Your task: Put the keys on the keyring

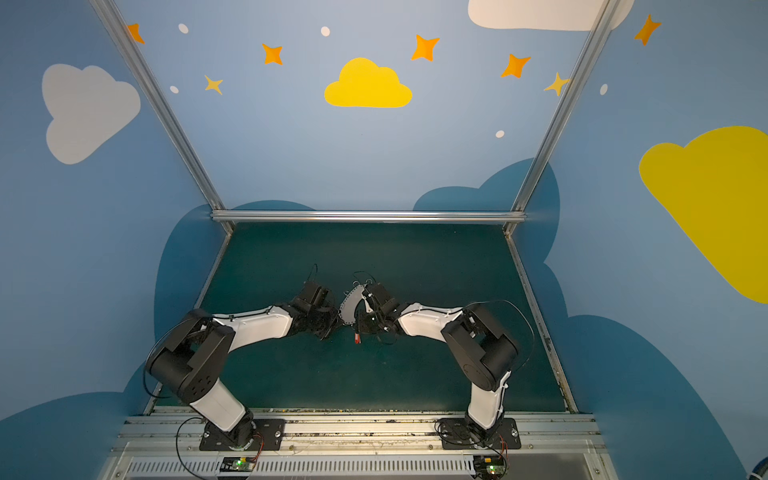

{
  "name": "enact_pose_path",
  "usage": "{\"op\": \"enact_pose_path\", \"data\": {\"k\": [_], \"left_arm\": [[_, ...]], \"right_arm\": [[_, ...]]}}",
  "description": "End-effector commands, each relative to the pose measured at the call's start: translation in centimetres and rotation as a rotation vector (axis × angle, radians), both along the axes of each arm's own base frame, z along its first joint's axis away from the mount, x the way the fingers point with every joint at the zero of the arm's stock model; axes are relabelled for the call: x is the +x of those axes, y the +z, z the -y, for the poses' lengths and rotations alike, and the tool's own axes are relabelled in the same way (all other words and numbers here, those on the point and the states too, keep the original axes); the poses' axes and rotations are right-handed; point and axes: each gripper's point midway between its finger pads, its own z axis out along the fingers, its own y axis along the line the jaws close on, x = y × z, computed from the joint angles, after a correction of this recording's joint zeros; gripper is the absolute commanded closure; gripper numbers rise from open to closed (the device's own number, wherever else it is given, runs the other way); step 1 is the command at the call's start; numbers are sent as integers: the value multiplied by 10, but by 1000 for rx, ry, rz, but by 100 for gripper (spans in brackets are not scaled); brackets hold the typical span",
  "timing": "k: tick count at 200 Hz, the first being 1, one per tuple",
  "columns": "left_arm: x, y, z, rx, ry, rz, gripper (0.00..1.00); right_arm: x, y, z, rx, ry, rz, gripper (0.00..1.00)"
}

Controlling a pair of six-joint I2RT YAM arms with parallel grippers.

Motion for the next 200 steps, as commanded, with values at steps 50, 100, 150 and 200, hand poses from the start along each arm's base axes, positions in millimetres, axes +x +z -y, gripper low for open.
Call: {"op": "enact_pose_path", "data": {"k": [50, 100, 150, 200], "left_arm": [[6, 17, -1, -25, 35, 56, 96], [5, 16, -3, -12, 37, 57, 96], [4, 16, -2, -13, 36, 57, 96], [6, 16, -6, 1, 60, 73, 96]], "right_arm": [[0, -11, -2, -72, -18, -60, 100], [6, 3, -5, -45, -36, -31, 100], [1, 13, -11, -16, -17, -28, 100], [1, 15, -4, -21, -49, -14, 100]]}}
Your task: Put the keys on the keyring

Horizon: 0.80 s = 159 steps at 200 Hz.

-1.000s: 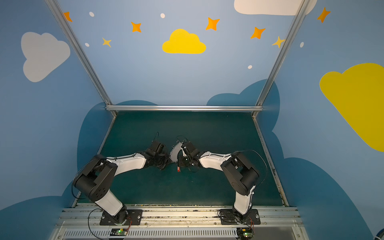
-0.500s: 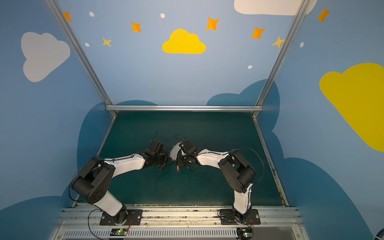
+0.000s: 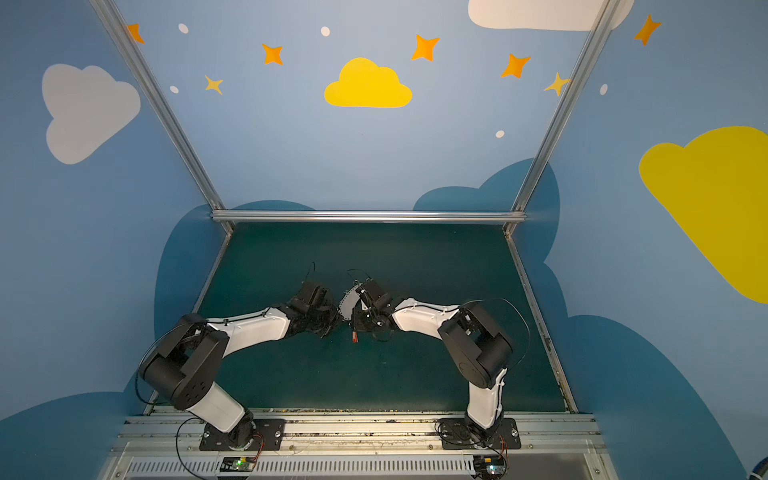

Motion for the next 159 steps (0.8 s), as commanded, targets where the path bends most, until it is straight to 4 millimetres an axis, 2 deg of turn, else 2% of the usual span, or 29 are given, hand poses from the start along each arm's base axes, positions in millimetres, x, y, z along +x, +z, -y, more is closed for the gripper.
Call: {"op": "enact_pose_path", "data": {"k": [1, 56, 76, 159], "left_arm": [[0, 3, -4, 5, 22, 16, 96], [1, 7, -8, 1, 46, 36, 96], [1, 8, -6, 0, 40, 39, 96], [1, 10, -2, -10, 34, 43, 96]], "right_arm": [[0, 8, 3, 12, -24, 15, 100], [-2, 18, 12, 36, -59, 54, 100], [0, 27, 10, 48, -53, 69, 100], [11, 22, -6, 24, -28, 61, 100]]}}
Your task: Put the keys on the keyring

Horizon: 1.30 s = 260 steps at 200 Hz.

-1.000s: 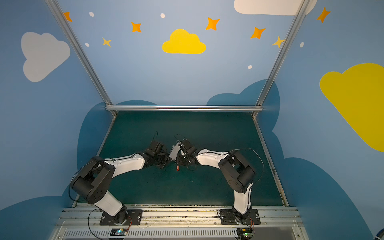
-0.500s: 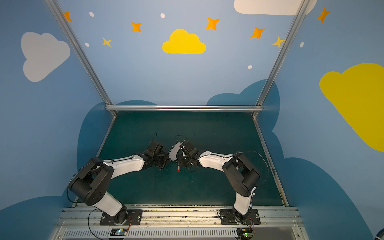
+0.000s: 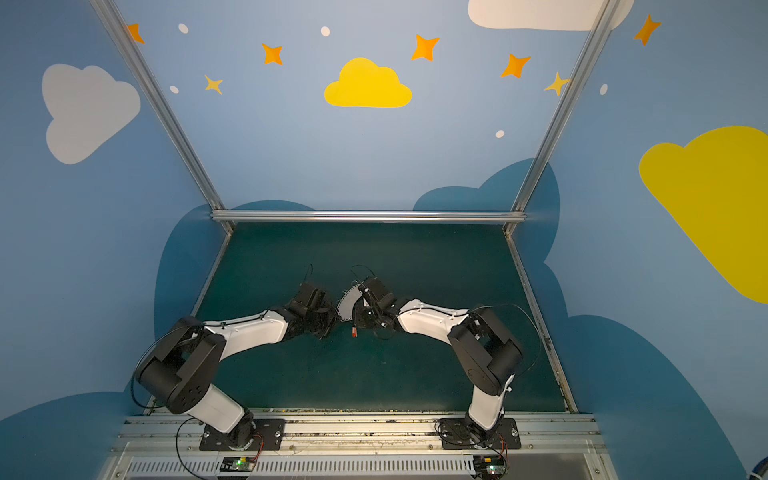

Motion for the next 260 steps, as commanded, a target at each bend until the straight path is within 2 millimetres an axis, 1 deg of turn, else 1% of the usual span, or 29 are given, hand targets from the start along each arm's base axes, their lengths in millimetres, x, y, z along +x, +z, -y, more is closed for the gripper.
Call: {"op": "enact_pose_path", "data": {"k": [1, 38, 113, 176, 208, 222, 260], "left_arm": [[4, 10, 2, -11, 9, 32, 96], [5, 12, 2, -14, 13, 37, 96], [7, 14, 4, -20, 12, 43, 96], [8, 16, 7, -30, 6, 52, 96], [7, 16, 8, -29, 1, 50, 96], [8, 17, 7, -30, 3, 53, 96], [8, 19, 8, -32, 5, 60, 96]], "right_arm": [[4, 0, -7, -20, 12, 4, 100], [5, -7, -8, -49, 15, -15, 100], [1, -16, -13, -83, 34, -48, 100], [0, -15, -20, -78, 58, -46, 100], [1, -11, -22, -74, 61, -35, 100], [1, -13, -23, -78, 66, -43, 100], [-4, -13, -30, -63, 102, -46, 100]]}}
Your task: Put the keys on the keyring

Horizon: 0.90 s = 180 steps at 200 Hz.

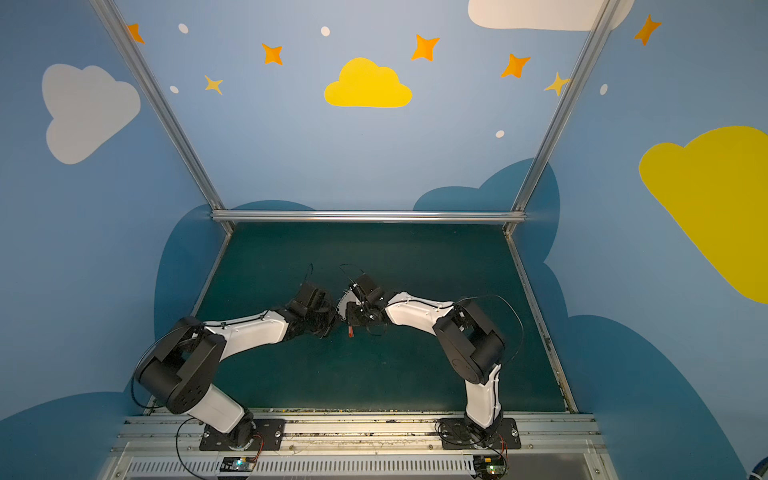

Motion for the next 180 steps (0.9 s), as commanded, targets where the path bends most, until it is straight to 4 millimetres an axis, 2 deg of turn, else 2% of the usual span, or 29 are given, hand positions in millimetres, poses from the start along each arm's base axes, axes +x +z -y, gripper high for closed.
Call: {"op": "enact_pose_path", "data": {"k": [1, 78, 117, 151, 180], "left_arm": [[7, 17, 6, -30, -1, 49, 96], [11, 23, 6, -38, 15, 69, 96], [8, 22, 2, -28, 24, 70, 96], [5, 20, -1, -13, 16, 68, 96], [3, 15, 0, -7, 8, 60, 96]], "right_arm": [[-7, 2, -14, 17, 56, -2, 100], [-18, 2, -21, 21, 124, -28, 100], [-13, 4, -8, 11, 65, -12, 100], [-6, 14, 7, 11, 9, 22, 100], [-3, 19, 9, 22, 0, 38, 100]]}}
